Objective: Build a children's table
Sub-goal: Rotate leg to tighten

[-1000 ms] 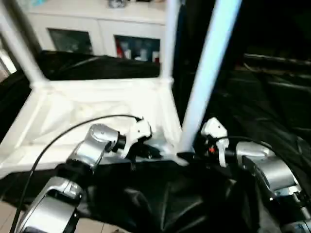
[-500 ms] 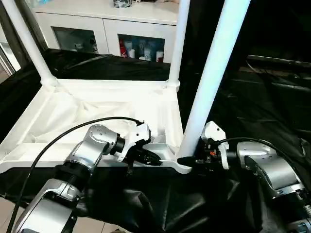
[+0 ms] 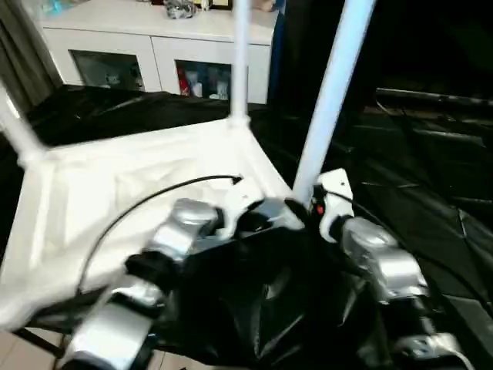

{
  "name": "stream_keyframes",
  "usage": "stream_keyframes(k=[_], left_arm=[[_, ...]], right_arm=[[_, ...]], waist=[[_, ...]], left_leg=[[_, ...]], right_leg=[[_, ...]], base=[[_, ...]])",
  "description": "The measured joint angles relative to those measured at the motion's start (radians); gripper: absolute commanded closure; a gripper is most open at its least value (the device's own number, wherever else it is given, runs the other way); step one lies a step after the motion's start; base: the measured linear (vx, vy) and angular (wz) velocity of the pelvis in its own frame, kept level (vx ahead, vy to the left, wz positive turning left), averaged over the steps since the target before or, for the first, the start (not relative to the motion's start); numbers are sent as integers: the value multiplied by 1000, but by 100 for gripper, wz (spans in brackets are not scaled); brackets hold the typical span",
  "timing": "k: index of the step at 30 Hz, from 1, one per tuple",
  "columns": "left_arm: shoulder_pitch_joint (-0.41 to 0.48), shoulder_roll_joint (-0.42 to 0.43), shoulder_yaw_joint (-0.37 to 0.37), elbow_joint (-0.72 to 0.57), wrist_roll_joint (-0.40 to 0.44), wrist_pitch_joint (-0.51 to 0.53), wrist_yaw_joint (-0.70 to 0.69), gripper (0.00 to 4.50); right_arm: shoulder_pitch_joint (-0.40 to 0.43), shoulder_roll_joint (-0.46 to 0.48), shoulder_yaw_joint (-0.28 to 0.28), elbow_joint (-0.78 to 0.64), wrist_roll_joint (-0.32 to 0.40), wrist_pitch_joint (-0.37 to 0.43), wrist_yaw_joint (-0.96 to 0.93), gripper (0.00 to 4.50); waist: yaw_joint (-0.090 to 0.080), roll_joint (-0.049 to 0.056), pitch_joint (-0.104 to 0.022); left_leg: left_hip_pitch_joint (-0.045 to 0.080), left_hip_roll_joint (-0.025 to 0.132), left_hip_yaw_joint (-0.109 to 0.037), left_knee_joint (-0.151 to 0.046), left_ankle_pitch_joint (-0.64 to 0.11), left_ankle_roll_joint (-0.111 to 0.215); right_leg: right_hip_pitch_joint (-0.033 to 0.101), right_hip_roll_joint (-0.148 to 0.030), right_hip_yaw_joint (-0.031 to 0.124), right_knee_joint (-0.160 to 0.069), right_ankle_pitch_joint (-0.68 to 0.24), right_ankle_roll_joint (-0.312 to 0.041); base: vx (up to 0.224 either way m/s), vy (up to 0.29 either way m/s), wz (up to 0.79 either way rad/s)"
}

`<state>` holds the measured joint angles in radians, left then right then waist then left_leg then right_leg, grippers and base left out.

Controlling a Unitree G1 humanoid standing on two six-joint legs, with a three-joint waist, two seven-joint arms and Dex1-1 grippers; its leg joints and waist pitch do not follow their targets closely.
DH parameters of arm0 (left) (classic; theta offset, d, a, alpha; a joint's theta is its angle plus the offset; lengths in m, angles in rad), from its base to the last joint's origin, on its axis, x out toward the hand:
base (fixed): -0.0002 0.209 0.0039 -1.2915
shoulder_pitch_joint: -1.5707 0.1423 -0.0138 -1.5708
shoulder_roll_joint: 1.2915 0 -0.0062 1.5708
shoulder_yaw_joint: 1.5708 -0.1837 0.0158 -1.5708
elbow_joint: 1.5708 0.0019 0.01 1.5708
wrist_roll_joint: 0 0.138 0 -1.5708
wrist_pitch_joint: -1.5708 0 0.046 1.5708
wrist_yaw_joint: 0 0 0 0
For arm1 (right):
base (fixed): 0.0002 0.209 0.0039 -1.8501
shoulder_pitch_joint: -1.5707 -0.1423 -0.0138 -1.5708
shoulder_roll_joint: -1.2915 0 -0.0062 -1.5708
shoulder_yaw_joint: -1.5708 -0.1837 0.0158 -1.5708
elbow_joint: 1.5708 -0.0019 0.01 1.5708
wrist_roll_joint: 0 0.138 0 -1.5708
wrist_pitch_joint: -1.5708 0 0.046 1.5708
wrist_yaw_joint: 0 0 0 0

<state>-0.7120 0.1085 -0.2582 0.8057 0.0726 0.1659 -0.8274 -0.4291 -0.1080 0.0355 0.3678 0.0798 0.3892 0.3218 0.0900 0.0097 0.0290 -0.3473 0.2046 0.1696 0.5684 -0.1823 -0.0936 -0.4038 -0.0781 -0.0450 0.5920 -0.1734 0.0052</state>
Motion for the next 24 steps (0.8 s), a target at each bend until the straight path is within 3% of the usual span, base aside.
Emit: stream_keyframes(k=[5,7,12,18,24], left_arm=[[-2,-7,1,3,6,1,4,450],[-3,-7,1,4,11,-4,-1,450],[-10,14,-6,3,12,-11,-50,450],[-2,71,-25,-27,-12,-18,-197,450],[67,204,-59,-154,-59,-14,-480,450]], right_arm=[[-11,21,-4,8,-20,-4,-31,253],[-11,22,-4,8,-28,-8,-26,184],[-11,-3,10,6,-24,-12,46,150],[33,-151,74,-64,10,-32,307,150],[89,-268,160,-151,69,-43,602,150]], waist=[[-1,4,-2],[-1,6,-2],[-2,9,0],[2,5,3],[14,7,6]], left_leg=[[0,0,0,-3,0,0],[0,0,0,-3,0,0],[0,0,0,-4,0,0],[-2,1,1,-10,-1,0],[-3,2,2,-12,-1,0]], right_leg=[[0,0,-1,0,0,0],[0,0,-1,0,0,0],[0,0,-1,0,0,0],[-2,1,-2,-1,-1,-3],[-3,1,-6,1,-5,-7]], base=[[0,0,0],[0,0,0],[0,0,0],[0,0,0],[0,0,0]])
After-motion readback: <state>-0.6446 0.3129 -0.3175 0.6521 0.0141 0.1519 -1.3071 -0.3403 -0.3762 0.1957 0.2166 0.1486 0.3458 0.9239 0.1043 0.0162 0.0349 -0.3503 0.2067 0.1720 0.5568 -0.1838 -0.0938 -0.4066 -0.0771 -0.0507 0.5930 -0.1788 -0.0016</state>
